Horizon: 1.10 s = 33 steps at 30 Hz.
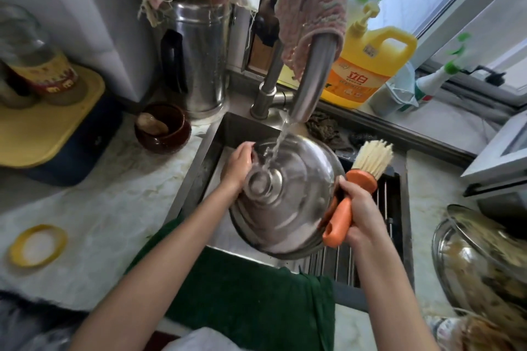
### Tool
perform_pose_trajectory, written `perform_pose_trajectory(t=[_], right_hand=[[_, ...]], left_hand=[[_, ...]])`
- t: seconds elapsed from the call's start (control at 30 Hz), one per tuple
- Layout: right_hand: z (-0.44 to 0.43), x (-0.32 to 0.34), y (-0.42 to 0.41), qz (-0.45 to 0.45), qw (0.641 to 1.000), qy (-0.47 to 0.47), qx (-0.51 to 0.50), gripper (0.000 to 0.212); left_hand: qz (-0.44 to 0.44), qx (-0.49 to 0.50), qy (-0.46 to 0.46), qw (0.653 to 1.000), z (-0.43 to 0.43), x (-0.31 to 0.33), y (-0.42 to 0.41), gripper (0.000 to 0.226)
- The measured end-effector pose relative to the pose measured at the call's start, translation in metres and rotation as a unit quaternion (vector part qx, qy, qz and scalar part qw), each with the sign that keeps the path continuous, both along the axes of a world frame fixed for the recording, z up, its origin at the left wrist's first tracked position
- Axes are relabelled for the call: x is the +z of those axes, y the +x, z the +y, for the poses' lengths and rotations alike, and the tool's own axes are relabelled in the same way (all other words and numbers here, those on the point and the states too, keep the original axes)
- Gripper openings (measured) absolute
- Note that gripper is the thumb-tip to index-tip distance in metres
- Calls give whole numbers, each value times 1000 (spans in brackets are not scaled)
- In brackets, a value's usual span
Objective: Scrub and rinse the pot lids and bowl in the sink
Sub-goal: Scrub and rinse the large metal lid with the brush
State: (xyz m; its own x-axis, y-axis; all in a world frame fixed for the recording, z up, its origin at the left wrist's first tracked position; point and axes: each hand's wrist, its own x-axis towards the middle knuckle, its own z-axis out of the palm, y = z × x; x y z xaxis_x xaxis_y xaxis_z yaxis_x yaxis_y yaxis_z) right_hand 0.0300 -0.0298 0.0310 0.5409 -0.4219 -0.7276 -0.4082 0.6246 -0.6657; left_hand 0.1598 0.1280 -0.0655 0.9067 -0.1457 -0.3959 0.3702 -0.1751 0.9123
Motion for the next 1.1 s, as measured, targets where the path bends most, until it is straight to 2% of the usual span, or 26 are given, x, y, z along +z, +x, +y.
perform_pose_trajectory(t=[0.07,0.13,0.2,0.27,0.3,0.37,0.43,0.5,0.53,0.6,0.67,0.7,0.77,0.8,0.83,0.9,0.97,1.03,1.1], right_hand=[[9,-4,-4,23,999,-8,37,14],[23,-9,-3,41,997,-33,56,16],[35,-14,2,38,995,-74,48,10],[44,-17,4,25,992,-120,16,8],[47,-19,5,13,991,-137,1,9],[55,-19,3,-3,985,-172,0,13],[62,-15,1,-24,978,-206,3,19],[66,-16,3,-41,970,-241,0,21],[67,-16,6,-46,967,-252,0,19],[73,-19,15,-52,966,-254,-5,16],[76,-20,19,-52,964,-262,0,18],[78,-19,19,-54,963,-264,4,20],[80,-17,19,-70,960,-271,20,22],[81,-16,20,-75,958,-274,26,23],[81,-16,22,-76,958,-277,26,25],[79,-16,29,-69,956,-286,17,30],[79,-19,32,-50,953,-298,17,32],[79,-20,29,-47,953,-298,26,32],[81,-19,27,-45,953,-296,40,32]], left_hand=[[-41,-83,-13,996,-7,12,10,30],[-96,-174,50,979,-18,16,6,36],[-147,-201,156,956,-28,14,-10,50],[-182,-197,165,949,-39,16,-35,45],[-193,-192,147,951,-42,16,-43,42],[-178,-106,67,976,-42,22,-45,42],[-66,40,-17,997,-35,21,-21,36],[29,95,-48,994,-33,19,-11,37],[15,79,-38,996,-36,24,-20,41],[-98,31,22,994,-42,32,-51,50],[-150,42,17,988,-36,35,-53,54],[-130,48,-4,990,-34,27,-38,50],[-10,82,-82,993,-20,20,-1,41],[30,94,-93,991,-17,19,6,43],[32,99,-95,990,-17,21,1,48],[-79,38,-36,996,-28,32,-33,58],[-156,9,-1,988,-35,34,-56,55],[-118,19,-55,991,-29,31,-36,35],[-27,85,-97,991,-24,34,-7,25]])
